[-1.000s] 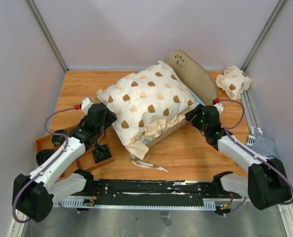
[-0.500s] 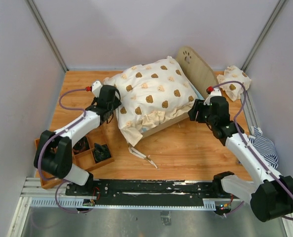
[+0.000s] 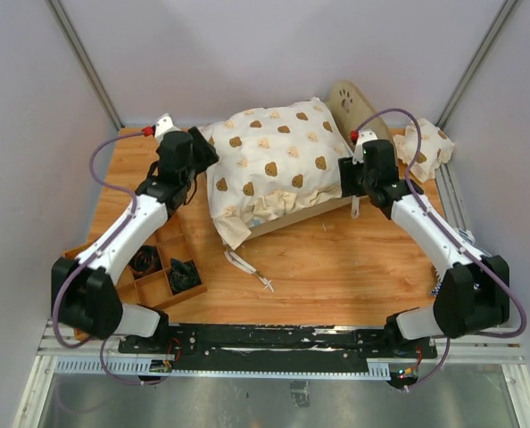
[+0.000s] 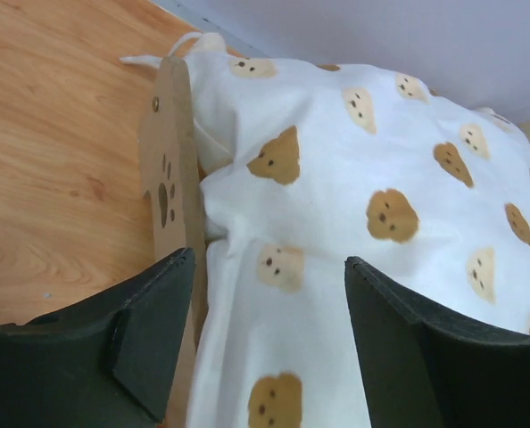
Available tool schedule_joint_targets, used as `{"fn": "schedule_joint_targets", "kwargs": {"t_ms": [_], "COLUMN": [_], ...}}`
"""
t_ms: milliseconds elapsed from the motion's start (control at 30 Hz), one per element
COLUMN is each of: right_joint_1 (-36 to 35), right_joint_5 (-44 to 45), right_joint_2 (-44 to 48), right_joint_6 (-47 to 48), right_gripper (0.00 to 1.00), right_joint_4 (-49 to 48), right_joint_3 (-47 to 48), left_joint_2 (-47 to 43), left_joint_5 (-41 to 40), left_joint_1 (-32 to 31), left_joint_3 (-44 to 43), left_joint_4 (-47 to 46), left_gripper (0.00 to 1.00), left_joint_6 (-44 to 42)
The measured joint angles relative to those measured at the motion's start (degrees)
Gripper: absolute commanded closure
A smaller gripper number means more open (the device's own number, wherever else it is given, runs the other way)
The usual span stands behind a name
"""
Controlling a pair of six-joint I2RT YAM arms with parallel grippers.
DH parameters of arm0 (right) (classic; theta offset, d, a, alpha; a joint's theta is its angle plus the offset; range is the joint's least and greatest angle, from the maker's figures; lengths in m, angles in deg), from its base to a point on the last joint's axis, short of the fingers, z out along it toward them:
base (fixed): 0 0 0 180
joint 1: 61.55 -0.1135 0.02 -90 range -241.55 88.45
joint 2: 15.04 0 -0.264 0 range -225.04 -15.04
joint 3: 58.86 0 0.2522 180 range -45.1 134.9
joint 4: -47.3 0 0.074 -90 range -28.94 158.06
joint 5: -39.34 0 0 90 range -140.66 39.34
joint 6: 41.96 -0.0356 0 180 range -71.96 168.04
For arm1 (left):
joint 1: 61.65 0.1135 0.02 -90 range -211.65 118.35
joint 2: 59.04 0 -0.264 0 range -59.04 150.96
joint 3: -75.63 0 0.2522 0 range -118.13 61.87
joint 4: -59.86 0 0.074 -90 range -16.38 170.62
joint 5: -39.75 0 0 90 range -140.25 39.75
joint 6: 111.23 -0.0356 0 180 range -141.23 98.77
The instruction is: Set up the pet bed
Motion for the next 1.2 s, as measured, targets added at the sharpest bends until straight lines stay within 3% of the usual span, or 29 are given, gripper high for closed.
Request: {"fn": "schedule_joint_targets", "kwargs": {"t_ms": [167, 233, 300, 333, 400, 800, 867, 1000, 1067, 1200], "right_joint_1": [0.00, 0.00, 0.00, 0.00, 0.00, 5.92, 6.60, 7.37, 7.37, 6.82], "right_joint_5": [1.62, 1.90, 2.08, 2.49, 4.28, 8.52, 9.20, 9.70, 9.68, 8.85], "right_joint_2": [-8.26, -10.60, -12.57, -13.18, -13.49, -10.32, -10.99, -12.72, -12.81, -11.02], "right_joint_6": [2.99, 3.82, 4.94, 5.60, 6.67, 11.54, 12.11, 12.31, 11.78, 10.34], "right_gripper": [0.51, 0.66, 0.93, 0.99, 1.00, 1.00, 0.90, 0.53, 0.46, 0.43], "right_joint_4": [1.62, 1.99, 2.78, 3.17, 3.87, 1.42, 1.03, 1.68, 3.17, 6.19], "right_joint_3": [5.14, 6.27, 7.45, 8.00, 8.87, 12.81, 13.99, 16.63, 17.64, 18.01], "left_joint_2": [-12.48, -15.43, -17.62, -18.67, -20.35, -26.73, -26.84, -27.58, -28.48, -30.56], "left_joint_5": [3.61, 4.85, 6.56, 7.82, 9.94, 15.89, 16.59, 18.18, 18.80, 19.93], "left_joint_1": [-0.72, -2.16, -3.78, -4.52, -5.25, -6.49, -6.69, -6.78, -6.78, -6.82], "left_joint_3": [8.31, 11.63, 14.58, 16.13, 18.16, 22.91, 23.63, 24.68, 25.24, 26.56], "left_joint_4": [0.57, 0.94, 1.36, 1.64, 2.27, 2.60, 2.73, 3.04, 3.19, 3.41], "left_gripper": [0.27, 0.27, 0.28, 0.28, 0.29, 0.30, 0.31, 0.33, 0.33, 0.35], "left_joint_6": [-3.54, -4.72, -5.60, -6.05, -6.82, -12.20, -12.59, -13.25, -13.44, -13.44]}}
